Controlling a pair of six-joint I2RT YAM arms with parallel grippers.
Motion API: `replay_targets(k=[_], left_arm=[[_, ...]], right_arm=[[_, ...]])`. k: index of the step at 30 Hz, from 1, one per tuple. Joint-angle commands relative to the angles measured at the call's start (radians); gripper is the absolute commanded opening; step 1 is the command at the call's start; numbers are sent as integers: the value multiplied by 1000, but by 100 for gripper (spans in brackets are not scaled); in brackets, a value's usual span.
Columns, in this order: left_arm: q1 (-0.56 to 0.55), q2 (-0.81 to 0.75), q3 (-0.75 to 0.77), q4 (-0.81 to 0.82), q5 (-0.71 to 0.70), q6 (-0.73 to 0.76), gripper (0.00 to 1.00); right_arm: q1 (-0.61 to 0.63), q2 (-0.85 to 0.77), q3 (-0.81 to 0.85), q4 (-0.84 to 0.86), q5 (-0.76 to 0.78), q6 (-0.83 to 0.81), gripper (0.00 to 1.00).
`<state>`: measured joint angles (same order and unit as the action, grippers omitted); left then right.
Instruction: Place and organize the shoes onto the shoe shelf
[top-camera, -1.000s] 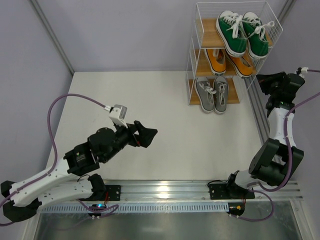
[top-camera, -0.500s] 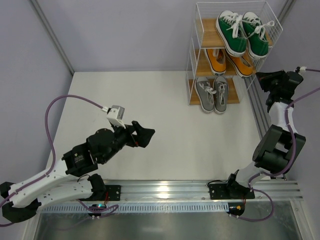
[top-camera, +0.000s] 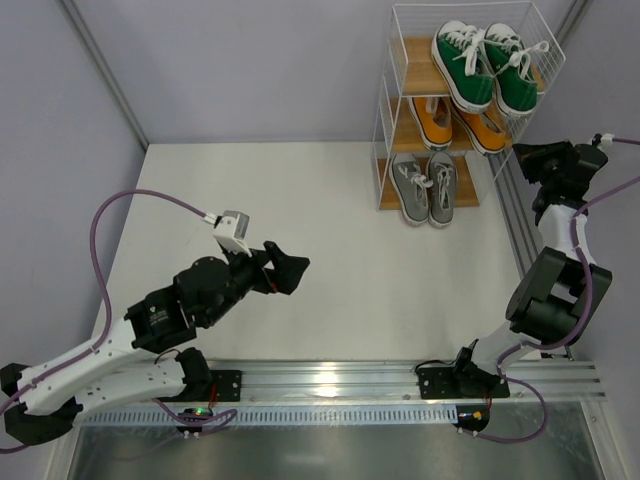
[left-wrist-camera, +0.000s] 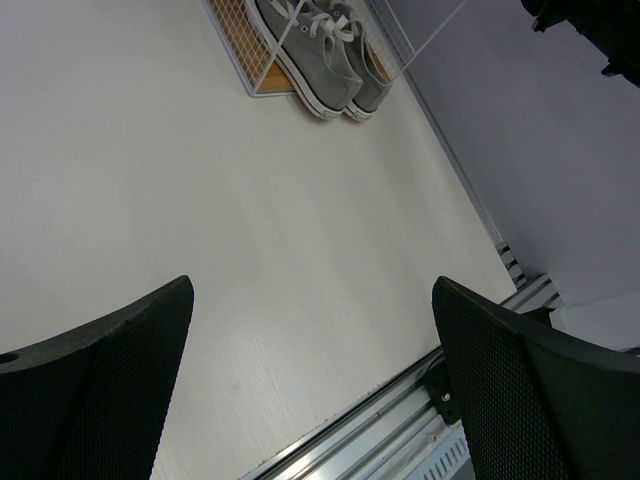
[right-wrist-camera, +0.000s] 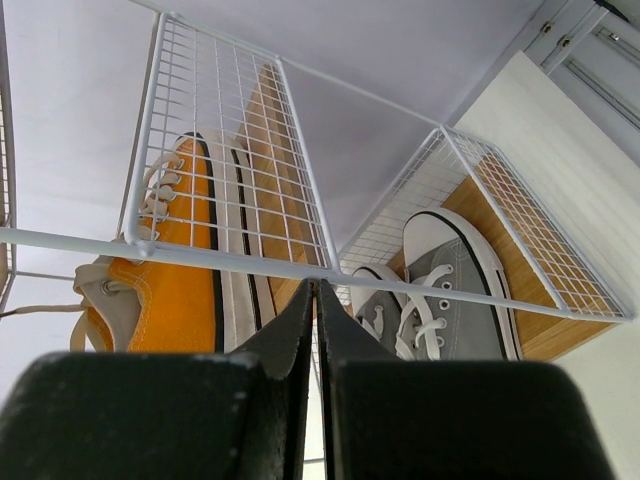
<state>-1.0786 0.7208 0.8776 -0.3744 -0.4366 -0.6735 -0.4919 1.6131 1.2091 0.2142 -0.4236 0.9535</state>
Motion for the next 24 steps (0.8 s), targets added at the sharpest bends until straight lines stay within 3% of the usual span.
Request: replay_targets(k=[1,24], left_arm=[[0,6,4,15,-14,-1,100],[-1,-41,-14,-3,-11,-31,100]], right_arm=[[35,-1,-20,91,-63,28,4],[105,-104,-123,128,-83,39,4]])
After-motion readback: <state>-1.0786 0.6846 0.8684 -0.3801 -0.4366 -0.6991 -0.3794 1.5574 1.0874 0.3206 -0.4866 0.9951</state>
